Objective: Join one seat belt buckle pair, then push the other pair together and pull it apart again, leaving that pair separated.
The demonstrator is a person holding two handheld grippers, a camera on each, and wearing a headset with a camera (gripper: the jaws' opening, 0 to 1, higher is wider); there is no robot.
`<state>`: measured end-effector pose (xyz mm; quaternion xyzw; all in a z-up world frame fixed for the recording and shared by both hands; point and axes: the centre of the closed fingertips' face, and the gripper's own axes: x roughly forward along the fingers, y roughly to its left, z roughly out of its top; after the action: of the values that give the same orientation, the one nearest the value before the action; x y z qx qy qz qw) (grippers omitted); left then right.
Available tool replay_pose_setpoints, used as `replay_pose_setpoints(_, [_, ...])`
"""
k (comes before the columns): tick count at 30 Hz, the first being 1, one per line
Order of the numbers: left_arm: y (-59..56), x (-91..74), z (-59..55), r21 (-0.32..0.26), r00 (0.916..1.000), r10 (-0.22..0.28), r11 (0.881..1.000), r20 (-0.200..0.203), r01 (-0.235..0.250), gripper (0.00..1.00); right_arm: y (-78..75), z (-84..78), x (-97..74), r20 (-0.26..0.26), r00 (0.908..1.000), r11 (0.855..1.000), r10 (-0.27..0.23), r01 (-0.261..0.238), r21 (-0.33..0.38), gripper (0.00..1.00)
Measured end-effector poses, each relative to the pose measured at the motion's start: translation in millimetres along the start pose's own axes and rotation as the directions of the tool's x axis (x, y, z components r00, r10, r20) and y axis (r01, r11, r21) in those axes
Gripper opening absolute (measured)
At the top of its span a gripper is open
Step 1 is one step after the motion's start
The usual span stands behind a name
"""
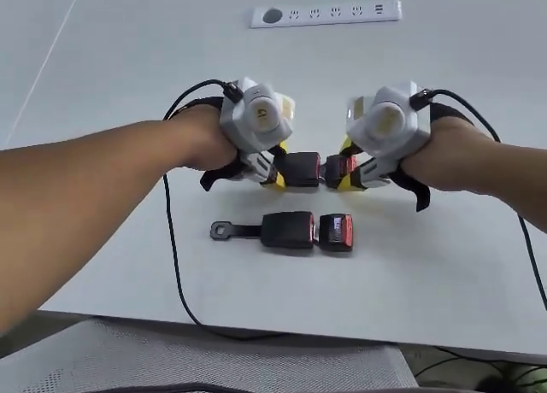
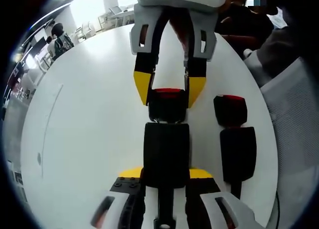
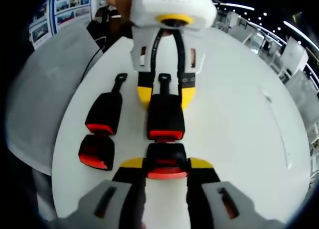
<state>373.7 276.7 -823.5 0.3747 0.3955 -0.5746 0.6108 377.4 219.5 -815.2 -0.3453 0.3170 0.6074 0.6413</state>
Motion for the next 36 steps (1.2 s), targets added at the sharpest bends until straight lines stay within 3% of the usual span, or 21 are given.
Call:
replay_pose_setpoints(12, [0.2,0.3,0.4,0.001,1.0000,0.001,1.000,-0.002,-0.001,0.31,2.6,-1.0,-0.9,-0.003,1.0000,1.000,0.007,-0.007,-0.003,0.29])
replay_pose_setpoints(20, [-0.3,0.9,0.8,-0.002,0.9996,0.000,1.000,-0.027,0.000,0.31,3.2,-2.1,-2.3,-0.010,0.9999,1.000,0.008,-0.008,-0.006,0.30])
replay_pose_setpoints(29, [-1.7,0.6,0.9,-0.001,0.9991,-0.001,1.000,-0.043,0.001,0.31,3.1,-16.8,-10.7,-0.017,0.9998,1.000,0.008,-0.008,0.001,0.30])
replay_pose_setpoints(36, [-3.0,0.7,2.4,0.009,0.9984,-0.009,1.000,-0.055,0.010,0.32,4.6,-16.9,-12.8,-0.013,0.9999,1.000,-0.003,0.003,0.000,0.31])
